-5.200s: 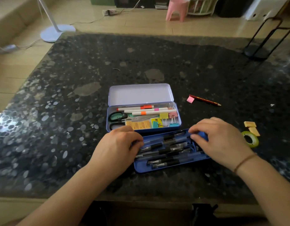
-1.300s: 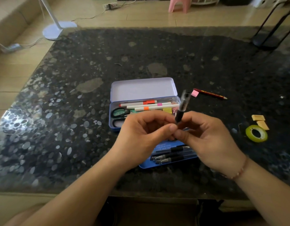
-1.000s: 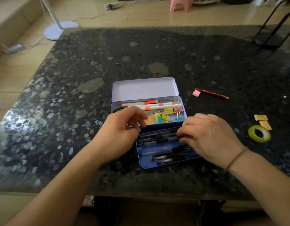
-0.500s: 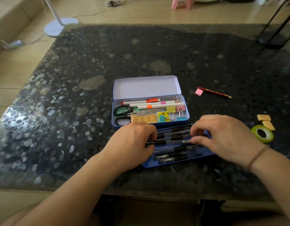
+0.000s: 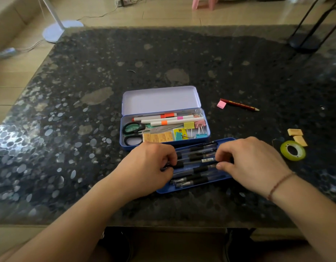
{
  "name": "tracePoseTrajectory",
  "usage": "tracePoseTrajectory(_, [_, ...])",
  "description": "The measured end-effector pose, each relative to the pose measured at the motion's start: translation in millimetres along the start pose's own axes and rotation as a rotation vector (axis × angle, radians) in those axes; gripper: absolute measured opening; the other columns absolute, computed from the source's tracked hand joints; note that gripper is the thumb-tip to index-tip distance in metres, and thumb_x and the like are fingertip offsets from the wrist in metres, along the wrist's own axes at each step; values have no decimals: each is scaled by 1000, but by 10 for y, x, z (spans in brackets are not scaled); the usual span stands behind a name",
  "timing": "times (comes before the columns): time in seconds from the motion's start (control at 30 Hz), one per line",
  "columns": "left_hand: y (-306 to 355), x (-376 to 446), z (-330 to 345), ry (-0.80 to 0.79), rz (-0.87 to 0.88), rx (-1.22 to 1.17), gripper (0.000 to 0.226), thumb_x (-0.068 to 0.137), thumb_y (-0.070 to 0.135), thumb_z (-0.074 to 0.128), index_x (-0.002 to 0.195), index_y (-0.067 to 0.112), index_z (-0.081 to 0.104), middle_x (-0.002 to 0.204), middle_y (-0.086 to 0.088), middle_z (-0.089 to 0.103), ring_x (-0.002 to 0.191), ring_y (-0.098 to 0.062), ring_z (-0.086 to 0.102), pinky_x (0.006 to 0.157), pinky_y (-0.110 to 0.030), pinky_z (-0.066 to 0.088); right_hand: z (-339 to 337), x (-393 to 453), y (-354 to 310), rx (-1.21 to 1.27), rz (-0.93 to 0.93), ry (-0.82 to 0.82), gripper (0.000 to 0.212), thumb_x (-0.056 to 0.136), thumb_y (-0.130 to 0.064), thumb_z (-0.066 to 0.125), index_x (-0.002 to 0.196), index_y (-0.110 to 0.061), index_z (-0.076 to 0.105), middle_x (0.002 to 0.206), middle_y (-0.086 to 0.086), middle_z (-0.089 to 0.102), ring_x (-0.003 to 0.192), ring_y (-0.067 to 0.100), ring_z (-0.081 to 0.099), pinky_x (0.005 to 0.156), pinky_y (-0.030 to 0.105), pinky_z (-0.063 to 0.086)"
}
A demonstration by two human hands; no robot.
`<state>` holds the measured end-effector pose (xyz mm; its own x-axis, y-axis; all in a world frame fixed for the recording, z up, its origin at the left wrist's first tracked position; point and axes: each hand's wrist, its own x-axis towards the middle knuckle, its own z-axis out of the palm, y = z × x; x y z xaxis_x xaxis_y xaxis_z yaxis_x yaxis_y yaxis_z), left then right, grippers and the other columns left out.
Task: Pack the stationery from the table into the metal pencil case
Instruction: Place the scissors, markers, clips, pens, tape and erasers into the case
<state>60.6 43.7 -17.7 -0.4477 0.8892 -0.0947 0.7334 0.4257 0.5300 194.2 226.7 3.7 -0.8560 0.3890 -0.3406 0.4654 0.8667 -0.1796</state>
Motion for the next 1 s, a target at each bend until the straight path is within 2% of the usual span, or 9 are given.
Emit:
tracePoseTrajectory(0.13, [28,-15,5,-30,89,44,10,78,23,65,86,29,66,60,14,43,58,-4,47,56,-19,40,29,21,-8,98,90,-8,13,79,-44,69,80,-38,58,80,-16,59,77,2,55,66,25,51])
tracePoseTrajectory(0.27, [55,-5,22,-32,73,67,10,77,23,65,84,30,63,60,16,41,58,-1,45,57,-24,43,24,26,26,170,107,6,15,77,-39,73,75,-37,58,78,-17,60,76,0,55,63,23,49])
tracePoseTrajectory(0.43, [119,4,60,-19,-16,114,15,77,23,60,78,36,54,52,13,44,54,-4,45,55,-24,42,-99,-34,194,96,66,-91,10,82,-34,69,85,-42,63,94,-20,56,87,2,55,81,29,52])
tracePoseTrajectory(0.53, [123,28,72,-46,-49,102,17,78,21,59,76,38,55,50,12,46,53,-6,47,57,-25,46,-138,-70,254,41,43,-142,12,84,-36,66,95,-41,68,99,-20,56,92,3,55,85,29,51])
tracePoseTrajectory(0.6, [113,36,46,-74,-55,80,14,78,23,59,77,37,58,49,11,47,53,-6,48,57,-25,46,-128,-69,241,47,41,-144,11,85,-35,65,95,-39,68,100,-19,56,94,4,55,87,30,50])
tracePoseTrajectory(0.73, [82,21,-17,-101,-27,34,11,82,23,59,83,33,63,50,11,49,52,-5,48,54,-23,44,-91,-47,212,39,33,-93,5,84,-37,66,85,-40,62,96,-18,57,93,5,55,83,29,51])
tracePoseTrajectory(0.87, [77,-1,8,-22,46,32,5,84,29,60,88,33,61,53,11,46,54,-4,46,54,-25,45,-80,-74,169,49,30,-36,7,84,-39,66,85,-42,60,89,-20,55,87,2,51,69,21,41])
tracePoseTrajectory(1.0, [93,-8,38,-24,128,102,17,86,31,59,102,35,61,65,18,44,61,-4,48,59,-28,51,-53,-79,113,53,9,-38,6,85,-39,65,87,-43,60,83,-21,54,84,1,51,72,21,45])
